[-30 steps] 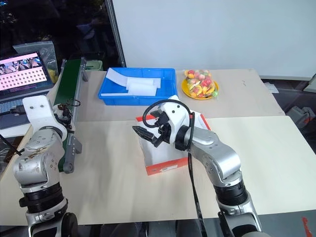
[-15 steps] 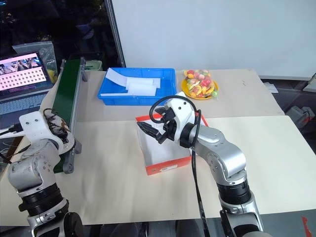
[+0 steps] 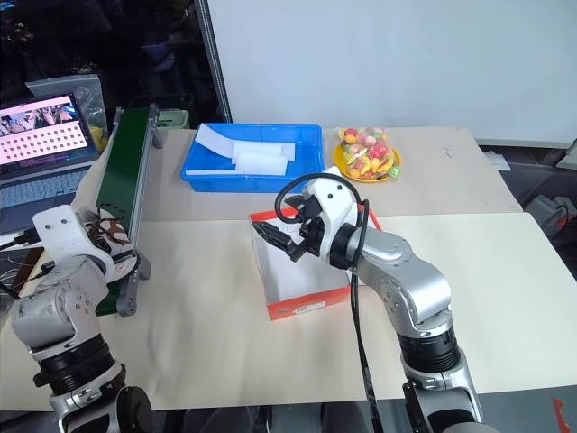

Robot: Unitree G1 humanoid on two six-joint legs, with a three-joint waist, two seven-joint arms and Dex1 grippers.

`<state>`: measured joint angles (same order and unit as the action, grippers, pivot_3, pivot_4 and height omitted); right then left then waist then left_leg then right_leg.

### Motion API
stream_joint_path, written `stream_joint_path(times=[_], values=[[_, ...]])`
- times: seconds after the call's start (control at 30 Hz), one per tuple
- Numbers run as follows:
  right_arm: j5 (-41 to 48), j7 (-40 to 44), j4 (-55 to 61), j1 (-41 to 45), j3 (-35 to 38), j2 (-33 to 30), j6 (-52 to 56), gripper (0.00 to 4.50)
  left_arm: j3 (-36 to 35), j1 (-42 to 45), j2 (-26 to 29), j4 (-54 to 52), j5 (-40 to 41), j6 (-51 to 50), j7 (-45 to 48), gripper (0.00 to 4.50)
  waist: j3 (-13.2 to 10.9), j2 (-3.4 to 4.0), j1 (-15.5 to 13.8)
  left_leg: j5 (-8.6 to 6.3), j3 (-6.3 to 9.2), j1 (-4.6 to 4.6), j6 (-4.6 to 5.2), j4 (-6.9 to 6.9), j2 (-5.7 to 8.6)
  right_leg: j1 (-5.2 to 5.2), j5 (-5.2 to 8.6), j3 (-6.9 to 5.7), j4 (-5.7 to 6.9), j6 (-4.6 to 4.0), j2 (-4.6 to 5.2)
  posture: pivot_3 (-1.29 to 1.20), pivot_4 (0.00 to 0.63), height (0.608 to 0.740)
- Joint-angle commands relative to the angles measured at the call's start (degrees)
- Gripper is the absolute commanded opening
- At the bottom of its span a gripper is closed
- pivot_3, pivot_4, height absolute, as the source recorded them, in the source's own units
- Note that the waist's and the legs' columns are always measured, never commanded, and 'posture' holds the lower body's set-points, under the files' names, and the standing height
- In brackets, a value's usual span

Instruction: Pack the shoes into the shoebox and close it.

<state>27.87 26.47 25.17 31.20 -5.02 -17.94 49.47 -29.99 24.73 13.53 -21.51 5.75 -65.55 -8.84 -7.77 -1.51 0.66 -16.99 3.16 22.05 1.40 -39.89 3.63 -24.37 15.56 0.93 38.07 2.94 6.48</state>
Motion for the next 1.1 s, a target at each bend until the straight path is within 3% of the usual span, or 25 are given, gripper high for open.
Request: stream_joint_path(times=[0.03, 0.2, 0.33, 0.47, 0.53, 0.73, 1.1], values=[[0.9, -1.1, 0.5, 1.7, 2.0, 0.6, -0.2, 4.5, 7.3, 1.7, 4.9, -4.7, -3.4, 10.2, 1.5, 0.0, 0.0, -0.03, 0.0, 0.0, 0.01, 0.02, 0.0, 0.0, 0.0, -0.01, 0.0, 0.0, 0.0, 0.0, 0.0, 0.0, 0.15, 0.724], [2.7, -6.1, -4.3, 4.5, 6.3, 4.8, 2.3, 4.5, 18.0, 2.8, 10.4, -7.4, -8.2, 21.7, 3.9, 0.0, 0.0, -0.03, 0.1, -0.01, 0.0, 0.08, 0.01, 0.04, 0.01, -0.07, 0.0, 0.02, -0.02, 0.0, 0.03, 0.0, 0.15, 0.724], [19.5, -16.4, -15.6, 13.5, 24.2, 14.5, 12.0, 4.5, 23.3, 4.1, 1.1, -9.7, 7.0, 21.1, 15.6, 0.0, 0.0, 0.0, 0.1, -0.01, -0.01, 0.09, 0.01, 0.05, 0.0, -0.07, 0.0, 0.01, 0.0, -0.01, 0.03, 0.0, 0.15, 0.724], [27.7, -23.7, -26.2, 18.2, 34.1, 15.5, 20.0, 4.5, 23.0, 3.4, -4.0, -12.1, 15.8, 17.6, 19.8, 0.0, 0.0, 0.0, 0.4, -0.02, 0.03, 0.2, 0.05, 0.0, -0.03, -0.05, -0.01, -0.1, 0.06, -0.01, 0.01, 0.0, 0.15, 0.724], [30.1, -25.1, -28.8, 19.2, 35.1, 15.4, 22.3, 4.5, 22.3, 4.2, -5.5, -11.8, 20.3, 14.2, 20.6, 0.0, 0.0, 0.03, 0.9, -0.02, 0.03, 0.19, 0.05, 0.06, -0.08, -0.07, -0.01, -0.1, 0.05, -0.01, -0.04, 0.0, 0.15, 0.724], [30.3, -26.7, -30.2, 18.8, 32.7, 15.9, 24.7, 4.5, 24.1, 5.8, -3.0, -10.1, 20.5, 14.4, 21.5, 0.0, -0.1, 0.18, 2.8, -0.02, -0.15, 0.25, 0.06, 0.08, -0.12, -0.15, 0.0, 0.03, 0.09, -0.01, -0.05, 0.0, 0.15, 0.724], [35.0, -31.7, -30.6, 25.3, 33.5, 23.9, 22.3, 4.5, 24.5, 6.6, -4.3, -6.7, 23.0, 12.3, 22.1, 0.0, -0.1, 0.19, 2.8, 0.0, -0.12, 0.21, 0.08, -0.02, -0.09, -0.14, 0.0, 0.03, 0.19, -0.01, -0.06, 0.0, 0.15, 0.724]])
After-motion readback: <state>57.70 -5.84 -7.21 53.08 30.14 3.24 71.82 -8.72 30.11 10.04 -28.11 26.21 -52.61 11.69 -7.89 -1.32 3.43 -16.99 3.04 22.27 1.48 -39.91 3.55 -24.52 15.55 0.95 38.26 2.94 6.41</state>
